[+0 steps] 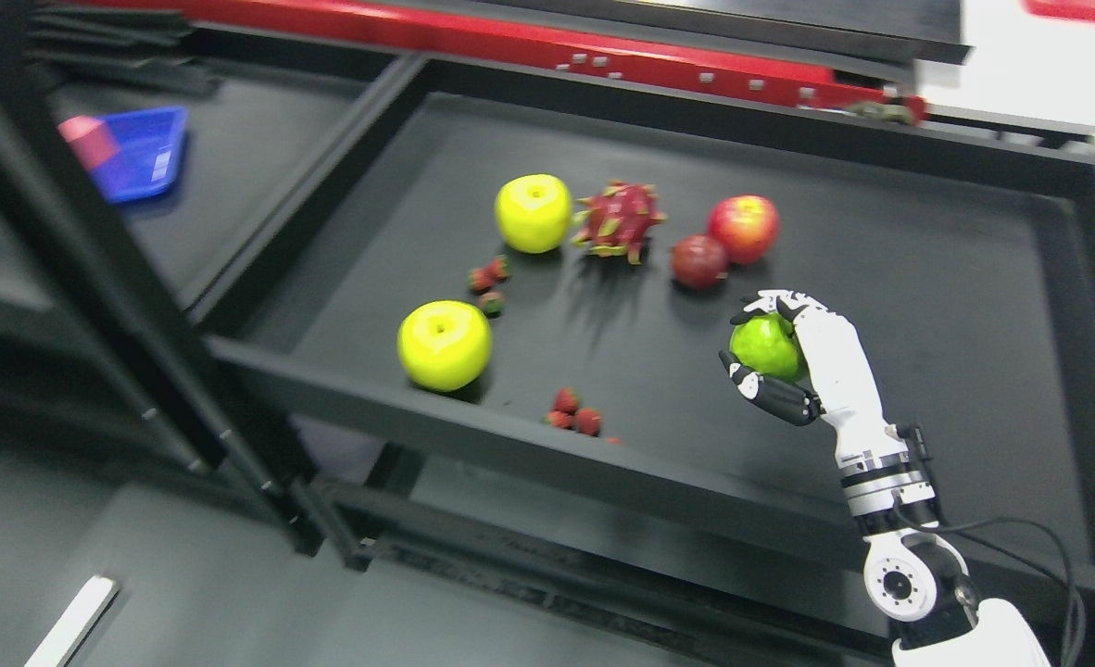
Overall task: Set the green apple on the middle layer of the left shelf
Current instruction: 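Move the held apple over the black tray near the red apples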
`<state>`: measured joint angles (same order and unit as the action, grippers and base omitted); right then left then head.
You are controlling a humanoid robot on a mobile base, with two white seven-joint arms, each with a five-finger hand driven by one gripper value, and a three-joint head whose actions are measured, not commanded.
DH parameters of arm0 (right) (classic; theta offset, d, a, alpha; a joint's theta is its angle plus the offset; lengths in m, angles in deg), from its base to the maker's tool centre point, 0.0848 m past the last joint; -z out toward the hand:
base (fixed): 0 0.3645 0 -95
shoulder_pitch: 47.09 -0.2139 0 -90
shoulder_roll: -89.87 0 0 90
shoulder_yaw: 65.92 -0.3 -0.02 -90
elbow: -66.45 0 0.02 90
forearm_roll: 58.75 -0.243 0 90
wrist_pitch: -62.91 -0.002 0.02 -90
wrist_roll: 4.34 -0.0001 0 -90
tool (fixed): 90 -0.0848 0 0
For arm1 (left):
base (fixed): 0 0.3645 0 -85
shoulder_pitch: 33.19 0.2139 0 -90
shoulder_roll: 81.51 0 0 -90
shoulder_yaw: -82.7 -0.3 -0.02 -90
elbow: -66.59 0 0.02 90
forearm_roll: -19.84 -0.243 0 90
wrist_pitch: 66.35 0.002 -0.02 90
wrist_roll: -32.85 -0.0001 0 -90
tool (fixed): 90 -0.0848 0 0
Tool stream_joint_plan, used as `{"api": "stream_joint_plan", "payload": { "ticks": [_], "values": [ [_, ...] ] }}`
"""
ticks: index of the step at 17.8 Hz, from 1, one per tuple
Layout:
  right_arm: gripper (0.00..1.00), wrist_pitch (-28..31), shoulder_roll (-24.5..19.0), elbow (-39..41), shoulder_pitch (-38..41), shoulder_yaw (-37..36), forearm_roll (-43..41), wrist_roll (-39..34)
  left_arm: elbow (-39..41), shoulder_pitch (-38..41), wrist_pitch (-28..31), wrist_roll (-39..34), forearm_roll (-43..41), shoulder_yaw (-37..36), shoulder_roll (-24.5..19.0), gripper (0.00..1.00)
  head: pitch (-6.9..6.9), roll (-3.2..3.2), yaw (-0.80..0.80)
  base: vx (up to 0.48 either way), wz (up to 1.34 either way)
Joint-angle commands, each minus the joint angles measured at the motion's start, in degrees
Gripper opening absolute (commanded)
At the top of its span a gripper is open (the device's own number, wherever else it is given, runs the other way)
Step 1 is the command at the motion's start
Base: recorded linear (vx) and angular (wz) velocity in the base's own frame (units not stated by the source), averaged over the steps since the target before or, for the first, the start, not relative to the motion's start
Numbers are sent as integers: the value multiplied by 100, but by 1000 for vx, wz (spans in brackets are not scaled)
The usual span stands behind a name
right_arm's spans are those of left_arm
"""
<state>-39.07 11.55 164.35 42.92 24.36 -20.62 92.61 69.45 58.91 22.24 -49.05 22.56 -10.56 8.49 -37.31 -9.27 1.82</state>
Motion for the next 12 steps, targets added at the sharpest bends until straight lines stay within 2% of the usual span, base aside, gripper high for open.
{"api": "stream_joint_plan", "payload": {
  "ticks": [1,6,8,12],
  "values": [
    [0,91,141,-8,-203,523,72,-771,4,2,0,-2,0,0,-100,100,0,0,0,120,-849],
    [1,178,247,-43,-606,1421,835,-931,4,2,0,-2,0,0,-100,100,1,0,0,152,-650],
    [1,161,238,-35,-695,1649,837,-1054,4,2,0,-2,0,0,-100,100,1,0,0,191,-494],
    [2,91,90,-87,-1089,2641,924,-1098,4,2,0,-2,0,0,-100,100,2,0,0,199,-285]
  ]
}}
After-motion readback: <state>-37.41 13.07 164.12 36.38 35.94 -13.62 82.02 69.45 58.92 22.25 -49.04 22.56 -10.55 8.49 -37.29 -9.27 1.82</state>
